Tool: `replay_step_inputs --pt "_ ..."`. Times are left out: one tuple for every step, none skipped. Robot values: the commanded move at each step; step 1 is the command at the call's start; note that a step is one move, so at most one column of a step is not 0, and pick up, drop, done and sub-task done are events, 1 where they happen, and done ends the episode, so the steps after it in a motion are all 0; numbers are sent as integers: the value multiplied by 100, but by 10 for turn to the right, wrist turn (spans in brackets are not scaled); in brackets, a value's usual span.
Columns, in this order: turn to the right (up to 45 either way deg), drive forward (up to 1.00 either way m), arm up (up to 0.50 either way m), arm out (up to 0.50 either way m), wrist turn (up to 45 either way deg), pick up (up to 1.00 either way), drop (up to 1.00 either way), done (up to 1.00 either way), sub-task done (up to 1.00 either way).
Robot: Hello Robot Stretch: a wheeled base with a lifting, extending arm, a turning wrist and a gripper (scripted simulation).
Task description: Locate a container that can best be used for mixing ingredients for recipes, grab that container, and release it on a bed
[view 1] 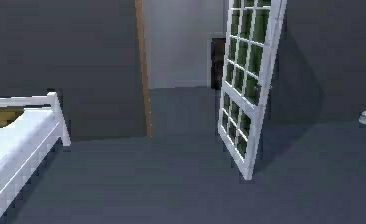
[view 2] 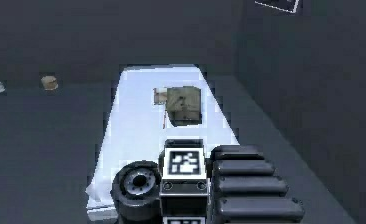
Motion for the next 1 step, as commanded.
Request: replay_step_inputs --pt "0 40 0 0 0 0 0 0 0"
